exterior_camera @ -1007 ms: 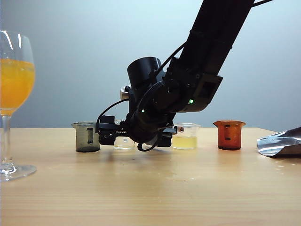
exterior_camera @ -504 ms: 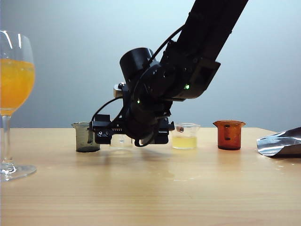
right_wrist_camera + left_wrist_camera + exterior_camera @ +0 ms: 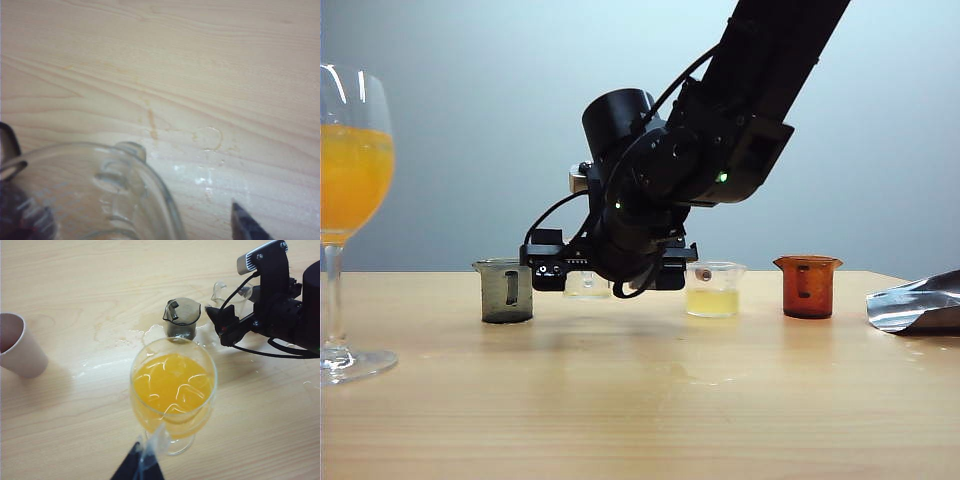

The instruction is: Pick up the second measuring cup from the left, pour the orange juice inside into the goblet, and finally put the measuring cup back in its original place.

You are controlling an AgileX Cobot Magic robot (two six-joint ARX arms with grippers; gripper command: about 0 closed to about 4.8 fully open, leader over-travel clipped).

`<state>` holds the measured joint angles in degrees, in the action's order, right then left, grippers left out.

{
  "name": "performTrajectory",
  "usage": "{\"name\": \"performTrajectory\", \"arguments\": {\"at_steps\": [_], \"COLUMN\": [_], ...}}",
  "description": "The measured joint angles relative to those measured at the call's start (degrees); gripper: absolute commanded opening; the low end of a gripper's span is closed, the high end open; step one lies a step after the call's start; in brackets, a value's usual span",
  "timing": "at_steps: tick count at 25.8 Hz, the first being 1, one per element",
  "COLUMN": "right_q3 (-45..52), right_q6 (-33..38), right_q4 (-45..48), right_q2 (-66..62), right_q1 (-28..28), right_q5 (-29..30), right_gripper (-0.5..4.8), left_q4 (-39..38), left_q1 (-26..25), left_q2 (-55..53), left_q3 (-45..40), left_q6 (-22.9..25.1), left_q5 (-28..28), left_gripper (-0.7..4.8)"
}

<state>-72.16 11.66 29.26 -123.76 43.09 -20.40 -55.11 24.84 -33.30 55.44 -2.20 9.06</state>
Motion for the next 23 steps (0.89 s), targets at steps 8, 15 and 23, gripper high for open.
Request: {"name": "performTrajectory", "arguments": {"at_steps": [8,15,23], "right_q3": [0.0,0.0,0.0], "right_q6": [0.0,0.0,-0.2], "right_q4": [2.1,2.2,-8.3], "right_q2": [-0.4,-0.3,6.3], "right_q1": [-2.6,-1.9,-1.2], "right_q5": [0.0,1.1,1.1], "right_gripper": [4.79,4.79,4.62], "left_q4": [0.0,0.0,0.0], "left_q1": [0.0,0.0,0.0], "left_q2": [0.0,0.0,0.0], "left_q3": [0.0,0.0,0.0], "left_q6": [0.0,0.0,0.0], "left_q5": [0.0,0.0,0.0], "left_gripper": [-0.03,-0.03,-0.03]}}
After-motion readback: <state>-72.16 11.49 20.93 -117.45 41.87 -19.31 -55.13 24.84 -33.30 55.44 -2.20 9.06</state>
